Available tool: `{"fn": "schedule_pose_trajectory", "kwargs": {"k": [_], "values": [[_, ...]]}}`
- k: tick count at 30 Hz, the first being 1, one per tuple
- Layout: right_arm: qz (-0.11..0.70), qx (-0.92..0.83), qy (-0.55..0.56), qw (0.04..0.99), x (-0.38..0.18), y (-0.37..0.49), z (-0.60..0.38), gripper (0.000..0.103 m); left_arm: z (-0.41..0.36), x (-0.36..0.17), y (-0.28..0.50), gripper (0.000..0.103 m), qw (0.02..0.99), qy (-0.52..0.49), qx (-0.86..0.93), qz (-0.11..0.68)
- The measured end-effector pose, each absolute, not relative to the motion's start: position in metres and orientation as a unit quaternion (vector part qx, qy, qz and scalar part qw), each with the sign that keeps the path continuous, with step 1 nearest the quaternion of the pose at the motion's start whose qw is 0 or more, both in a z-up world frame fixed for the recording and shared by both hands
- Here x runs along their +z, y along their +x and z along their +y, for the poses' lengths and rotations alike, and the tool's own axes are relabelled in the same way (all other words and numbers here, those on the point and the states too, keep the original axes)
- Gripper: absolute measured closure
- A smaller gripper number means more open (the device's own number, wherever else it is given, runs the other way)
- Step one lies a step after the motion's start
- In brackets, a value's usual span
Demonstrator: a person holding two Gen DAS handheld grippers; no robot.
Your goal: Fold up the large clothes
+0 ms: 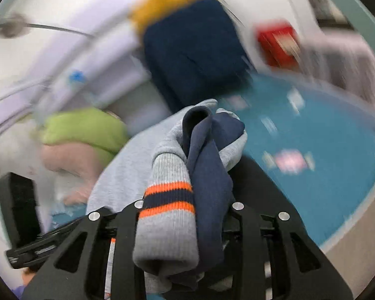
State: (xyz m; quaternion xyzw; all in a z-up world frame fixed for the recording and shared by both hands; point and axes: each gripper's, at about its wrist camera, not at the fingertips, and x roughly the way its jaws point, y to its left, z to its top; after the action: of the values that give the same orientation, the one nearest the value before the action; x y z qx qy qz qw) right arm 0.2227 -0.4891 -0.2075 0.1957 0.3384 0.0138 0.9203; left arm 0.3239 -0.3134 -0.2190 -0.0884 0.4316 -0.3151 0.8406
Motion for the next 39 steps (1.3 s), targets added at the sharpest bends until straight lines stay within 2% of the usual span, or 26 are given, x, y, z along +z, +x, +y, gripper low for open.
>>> {"fn": "schedule_pose_trajectory", "kwargs": {"k": [1, 2, 4, 6, 9, 11, 13, 15, 19, 24, 27, 29, 31, 32, 35, 39], "values": [[0.394, -0.025, 0.205, 0.896, -0.248, 0.227, -0.502, 0.073, -0.321, -0.229, 0.322, 0.049, 0.838, -0.074, -0.311, 0.442], [0.405, -0.040, 0.218, 0.887, -0.269, 0.225, -0.509, 0.072, -0.331, -0.244, 0.319, 0.050, 0.838, -0.050, -0.303, 0.452], [0.369, -0.035, 0.274, 0.888, -0.286, 0.208, -0.528, 0.069, -0.340, -0.254, 0.309, 0.050, 0.840, -0.035, -0.314, 0.441], [0.362, -0.036, 0.285, 0.887, -0.288, 0.203, -0.533, 0.068, -0.342, -0.254, 0.305, 0.050, 0.844, -0.027, -0.323, 0.427], [0.363, -0.037, 0.261, 0.894, -0.280, 0.204, -0.534, 0.068, -0.333, -0.255, 0.316, 0.049, 0.835, -0.063, -0.327, 0.438], [0.363, -0.037, 0.266, 0.892, -0.277, 0.205, -0.536, 0.067, -0.319, -0.254, 0.313, 0.044, 0.837, -0.075, -0.330, 0.431], [0.367, -0.048, 0.265, 0.890, -0.272, 0.210, -0.541, 0.056, -0.306, -0.242, 0.309, 0.044, 0.840, -0.086, -0.339, 0.414], [0.370, -0.061, 0.285, 0.882, -0.262, 0.203, -0.552, 0.053, -0.289, -0.224, 0.300, 0.041, 0.851, -0.090, -0.338, 0.391], [0.360, -0.093, 0.280, 0.885, -0.238, 0.185, -0.563, 0.046, -0.271, -0.188, 0.308, 0.023, 0.867, -0.089, -0.337, 0.355], [0.347, -0.172, 0.133, 0.912, -0.201, 0.163, -0.540, 0.043, -0.293, -0.161, 0.336, 0.023, 0.857, -0.052, -0.374, 0.351], [0.331, -0.156, 0.119, 0.923, -0.191, 0.153, -0.524, 0.043, -0.314, -0.161, 0.358, 0.021, 0.837, -0.026, -0.398, 0.375], [0.337, -0.096, 0.126, 0.928, -0.192, 0.156, -0.507, 0.058, -0.326, -0.166, 0.370, 0.021, 0.830, -0.007, -0.404, 0.384], [0.356, -0.041, 0.138, 0.923, -0.200, 0.166, -0.493, 0.087, -0.335, -0.174, 0.383, 0.022, 0.827, 0.003, -0.398, 0.397], [0.376, -0.018, 0.144, 0.915, -0.209, 0.176, -0.487, 0.094, -0.342, -0.181, 0.387, 0.021, 0.824, 0.019, -0.394, 0.406], [0.424, -0.043, 0.125, 0.896, -0.245, 0.204, -0.487, 0.103, -0.360, -0.203, 0.404, 0.021, 0.824, 0.082, -0.364, 0.427], [0.429, -0.036, 0.191, 0.882, -0.266, 0.230, -0.520, 0.103, -0.366, -0.226, 0.430, 0.021, 0.815, 0.096, -0.349, 0.452]]}}
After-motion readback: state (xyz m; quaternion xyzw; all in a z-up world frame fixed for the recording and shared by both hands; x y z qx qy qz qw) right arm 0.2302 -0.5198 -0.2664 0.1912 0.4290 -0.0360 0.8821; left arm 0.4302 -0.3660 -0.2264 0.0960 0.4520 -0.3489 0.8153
